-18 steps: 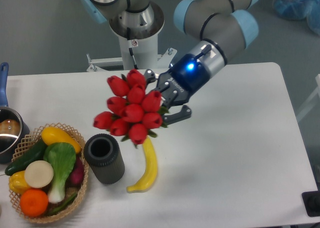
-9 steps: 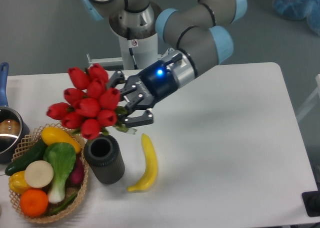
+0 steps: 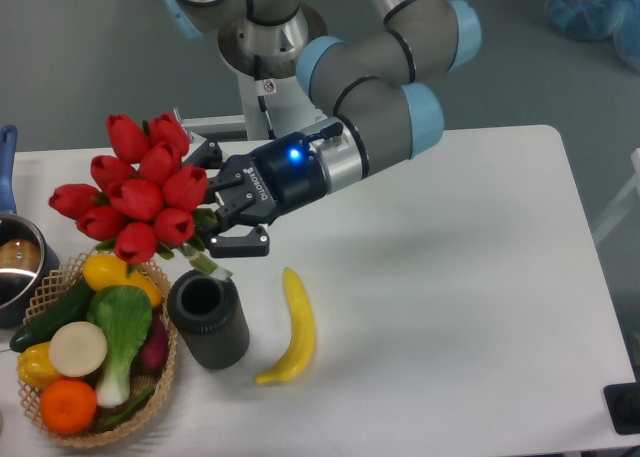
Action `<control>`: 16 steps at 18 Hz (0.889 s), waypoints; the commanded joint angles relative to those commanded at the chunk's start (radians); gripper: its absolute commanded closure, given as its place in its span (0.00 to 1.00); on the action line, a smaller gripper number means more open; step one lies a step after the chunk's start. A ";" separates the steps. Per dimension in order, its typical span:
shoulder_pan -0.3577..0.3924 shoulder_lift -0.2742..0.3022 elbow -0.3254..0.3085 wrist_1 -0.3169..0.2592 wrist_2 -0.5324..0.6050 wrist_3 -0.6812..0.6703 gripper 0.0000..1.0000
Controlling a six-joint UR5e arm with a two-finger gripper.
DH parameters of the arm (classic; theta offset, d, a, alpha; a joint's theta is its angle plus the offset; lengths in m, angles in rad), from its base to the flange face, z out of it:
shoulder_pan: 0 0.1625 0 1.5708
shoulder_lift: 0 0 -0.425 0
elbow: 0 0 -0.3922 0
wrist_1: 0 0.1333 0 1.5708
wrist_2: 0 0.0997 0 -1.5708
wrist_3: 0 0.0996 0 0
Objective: Insert the flowers into the vase
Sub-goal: 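Lower the tulip stems into the black vase opening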
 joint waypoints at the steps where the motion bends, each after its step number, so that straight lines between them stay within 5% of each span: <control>1: 0.000 -0.006 -0.008 0.000 -0.021 0.026 0.62; 3: 0.000 -0.009 -0.008 -0.003 -0.096 0.029 0.62; 16: 0.014 -0.011 -0.078 -0.002 -0.109 0.106 0.62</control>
